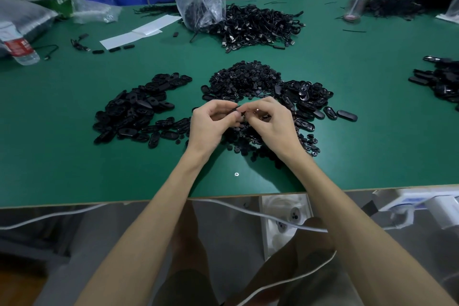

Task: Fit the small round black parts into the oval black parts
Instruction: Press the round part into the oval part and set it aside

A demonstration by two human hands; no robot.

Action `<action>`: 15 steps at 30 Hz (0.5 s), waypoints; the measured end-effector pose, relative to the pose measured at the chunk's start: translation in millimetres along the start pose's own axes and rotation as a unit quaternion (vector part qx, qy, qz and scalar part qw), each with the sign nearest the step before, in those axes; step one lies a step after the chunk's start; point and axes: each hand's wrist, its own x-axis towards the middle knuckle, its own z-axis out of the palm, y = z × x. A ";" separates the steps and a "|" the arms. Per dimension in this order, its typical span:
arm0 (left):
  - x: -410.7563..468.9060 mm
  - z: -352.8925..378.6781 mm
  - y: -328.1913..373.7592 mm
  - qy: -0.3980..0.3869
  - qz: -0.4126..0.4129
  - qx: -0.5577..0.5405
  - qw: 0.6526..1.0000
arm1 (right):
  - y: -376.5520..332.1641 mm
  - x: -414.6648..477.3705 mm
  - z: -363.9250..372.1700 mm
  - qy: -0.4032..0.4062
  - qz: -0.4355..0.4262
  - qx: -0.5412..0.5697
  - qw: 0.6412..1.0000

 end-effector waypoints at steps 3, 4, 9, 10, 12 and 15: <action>0.2 -0.7 0.5 0.006 -0.008 -0.023 1.000 | -1.1 -0.4 0.7 -0.006 -0.006 0.000 1.000; 0.4 -1.0 0.6 0.006 -0.010 -0.026 1.000 | -1.7 -0.3 0.6 -0.002 -0.009 -0.003 1.000; -0.2 -1.2 0.1 -0.013 -0.007 -0.001 1.000 | -1.0 0.9 1.3 0.009 0.010 -0.003 1.000; -0.3 -1.1 -0.3 -0.021 -0.003 0.009 1.000 | 0.0 1.2 1.5 0.011 0.016 -0.008 1.000; -0.3 -0.8 -0.7 -0.031 0.004 0.029 0.999 | 1.9 2.0 1.9 0.014 0.029 -0.010 0.999; 0.9 -1.0 -2.9 -0.030 0.011 0.056 0.998 | 3.4 1.6 2.6 0.013 0.041 0.000 0.999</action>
